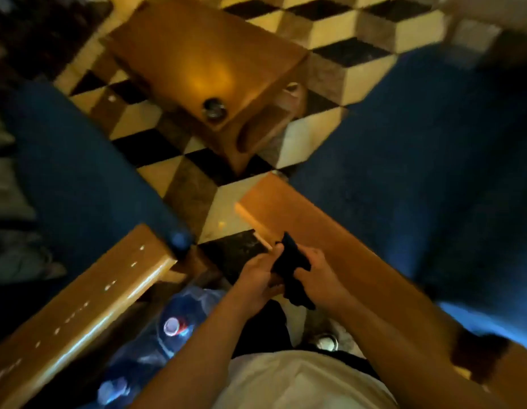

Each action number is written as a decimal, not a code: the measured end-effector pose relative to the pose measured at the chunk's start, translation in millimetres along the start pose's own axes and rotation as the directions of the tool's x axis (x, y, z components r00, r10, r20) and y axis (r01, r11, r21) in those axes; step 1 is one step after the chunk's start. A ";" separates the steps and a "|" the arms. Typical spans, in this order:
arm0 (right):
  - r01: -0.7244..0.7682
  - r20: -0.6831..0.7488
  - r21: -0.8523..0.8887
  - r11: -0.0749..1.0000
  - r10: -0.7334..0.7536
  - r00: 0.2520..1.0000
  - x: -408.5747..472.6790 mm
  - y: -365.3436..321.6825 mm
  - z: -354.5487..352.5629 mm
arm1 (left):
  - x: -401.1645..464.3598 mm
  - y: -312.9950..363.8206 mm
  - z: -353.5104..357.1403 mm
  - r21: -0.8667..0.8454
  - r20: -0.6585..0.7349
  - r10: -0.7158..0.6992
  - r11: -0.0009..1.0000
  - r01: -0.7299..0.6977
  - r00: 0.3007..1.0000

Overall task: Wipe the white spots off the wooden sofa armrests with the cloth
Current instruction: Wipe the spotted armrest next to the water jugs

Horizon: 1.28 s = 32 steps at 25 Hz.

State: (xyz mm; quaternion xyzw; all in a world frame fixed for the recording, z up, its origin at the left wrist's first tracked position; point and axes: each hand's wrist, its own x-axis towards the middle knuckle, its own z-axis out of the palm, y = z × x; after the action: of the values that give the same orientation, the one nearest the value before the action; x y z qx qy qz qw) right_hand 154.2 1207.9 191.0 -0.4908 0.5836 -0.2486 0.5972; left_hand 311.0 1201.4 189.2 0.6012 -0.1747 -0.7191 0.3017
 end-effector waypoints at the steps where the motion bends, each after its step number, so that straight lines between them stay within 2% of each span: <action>1: 0.011 0.065 -0.145 0.989 -0.001 0.998 10.7 -8.2 14.5 | -3.4 0.2 -15.3 -0.060 -0.054 0.005 0.998 -0.009 0.999; 4: 0.151 0.307 -0.418 0.896 -0.018 0.952 48.1 -38.0 70.0 | -9.9 2.1 -67.3 -0.285 -0.248 0.002 0.956 -0.075 0.969; 7: 0.299 0.492 -0.509 0.808 -0.012 0.870 83.7 -70.1 120.9 | -7.4 8.5 -109.5 -0.496 -0.377 -0.046 0.853 -0.159 0.925; 12: 0.333 0.599 -0.520 0.786 0.058 0.799 147.2 -102.8 178.7 | 13.9 13.4 -174.6 -0.734 -0.410 -0.120 0.631 -0.249 0.904; 17: 0.298 0.664 -0.503 0.811 0.142 0.734 196.8 -123.5 240.7 | 34.4 20.5 -213.4 -0.788 -0.488 -0.098 0.476 -0.390 0.867; 20: 0.153 0.616 -0.607 0.780 0.340 0.711 228.3 -130.3 272.2 | 45.7 28.7 -231.1 -0.760 -0.585 -0.147 0.442 -0.476 0.798; 22: 0.017 0.569 -0.665 0.747 0.493 0.658 255.1 -132.6 289.9 | 51.3 39.5 -245.8 -0.744 -0.631 -0.210 0.438 -0.506 0.747; 23: -0.004 0.560 -0.693 0.721 0.541 0.628 266.7 -133.7 297.9 | 54.7 42.5 -252.5 -0.737 -0.648 -0.249 0.443 -0.511 0.720; 26: 0.025 0.601 -0.740 0.672 0.644 0.473 294.7 -137.4 324.7 | 65.9 49.2 -266.1 -0.709 -0.693 -0.341 0.483 -0.515 0.635; 29: 0.092 0.626 -0.770 0.631 0.720 0.299 326.8 -141.8 348.5 | 79.6 61.0 -269.9 -0.664 -0.747 -0.453 0.494 -0.561 0.486; 30: 0.145 0.615 -0.787 0.600 0.744 0.261 336.6 -143.6 355.4 | 83.2 65.4 -267.2 -0.664 -0.743 -0.511 0.482 -0.571 0.433; 32: 0.308 0.629 -0.773 0.555 0.738 0.247 353.3 -148.3 367.1 | 89.0 73.8 -260.3 -0.663 -0.717 -0.605 0.438 -0.607 0.346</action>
State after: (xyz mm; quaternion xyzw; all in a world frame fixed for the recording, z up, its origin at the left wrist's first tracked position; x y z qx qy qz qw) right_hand 609.5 950.7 101.1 -0.6364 0.2191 0.4837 0.5595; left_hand 571.5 1117.2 110.6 0.6275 0.4436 -0.1989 0.6082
